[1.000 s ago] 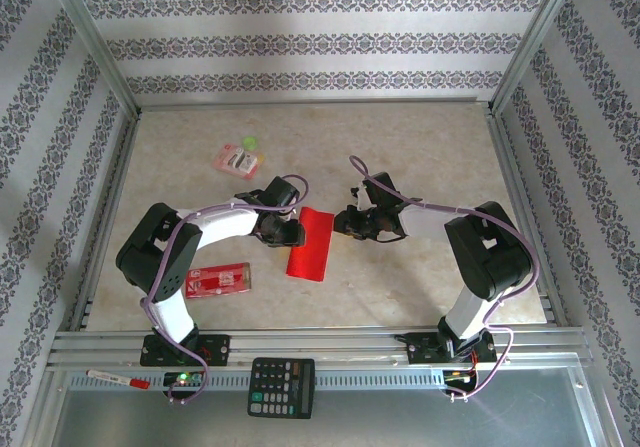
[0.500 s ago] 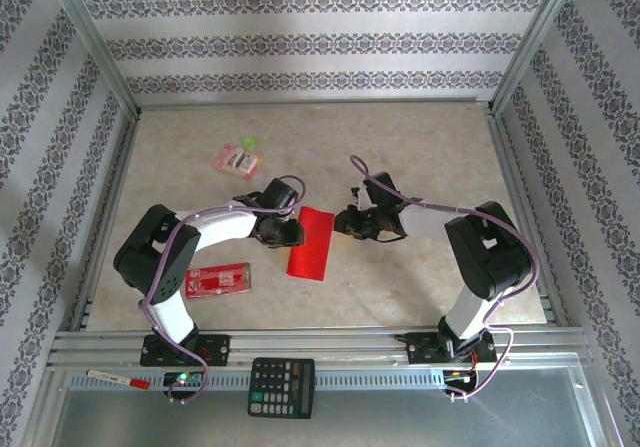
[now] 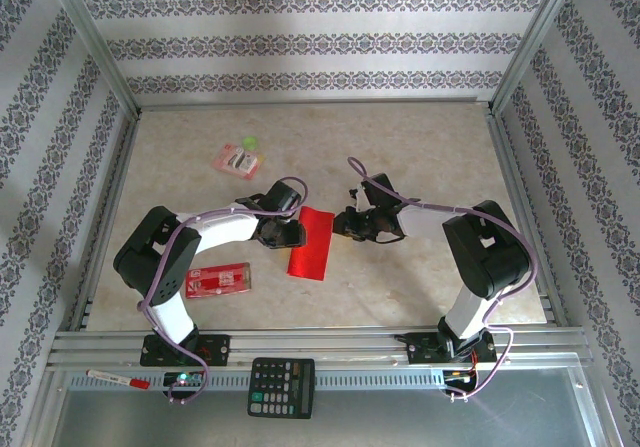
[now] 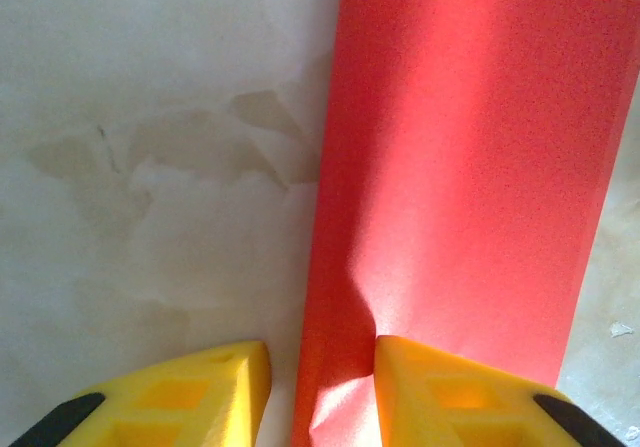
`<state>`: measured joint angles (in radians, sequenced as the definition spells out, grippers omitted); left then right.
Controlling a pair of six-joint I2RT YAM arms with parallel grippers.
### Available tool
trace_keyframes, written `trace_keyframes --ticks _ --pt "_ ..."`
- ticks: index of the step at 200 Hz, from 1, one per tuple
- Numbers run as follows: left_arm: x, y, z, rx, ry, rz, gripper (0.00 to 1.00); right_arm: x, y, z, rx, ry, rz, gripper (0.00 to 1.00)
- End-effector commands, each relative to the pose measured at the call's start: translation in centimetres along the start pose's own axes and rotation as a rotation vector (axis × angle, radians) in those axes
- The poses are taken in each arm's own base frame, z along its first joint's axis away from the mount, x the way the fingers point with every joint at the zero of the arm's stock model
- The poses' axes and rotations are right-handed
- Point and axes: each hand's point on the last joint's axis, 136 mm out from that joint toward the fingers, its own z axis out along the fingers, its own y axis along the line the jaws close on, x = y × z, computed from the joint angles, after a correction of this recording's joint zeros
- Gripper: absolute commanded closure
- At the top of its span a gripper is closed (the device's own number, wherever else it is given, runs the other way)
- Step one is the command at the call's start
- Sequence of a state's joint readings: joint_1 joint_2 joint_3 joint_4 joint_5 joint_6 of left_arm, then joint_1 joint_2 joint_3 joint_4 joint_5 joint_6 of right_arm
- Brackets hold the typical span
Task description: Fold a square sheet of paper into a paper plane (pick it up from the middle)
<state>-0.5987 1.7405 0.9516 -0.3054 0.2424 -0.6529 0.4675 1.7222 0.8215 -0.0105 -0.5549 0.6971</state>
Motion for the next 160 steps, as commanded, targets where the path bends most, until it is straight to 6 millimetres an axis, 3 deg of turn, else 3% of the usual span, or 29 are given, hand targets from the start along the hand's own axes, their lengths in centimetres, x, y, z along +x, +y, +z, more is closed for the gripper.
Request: trace_keyframes --ticks 1,105,160 --pt "1.8 0.7 2.8 -0.029 0.032 0.01 0.64 0.2 -0.1 0.3 0.004 0.003 -0.01 0.77" --pt "2.2 1.1 3.1 -0.063 0.04 0.032 0.64 -0.6 0.0 -0.8 0.013 -0.036 -0.013 0.78" --pt "2.4 1.3 3.3 -0.064 0.044 0.031 0.65 -0.5 1.9 1.0 -0.028 -0.023 -0.019 0.84"
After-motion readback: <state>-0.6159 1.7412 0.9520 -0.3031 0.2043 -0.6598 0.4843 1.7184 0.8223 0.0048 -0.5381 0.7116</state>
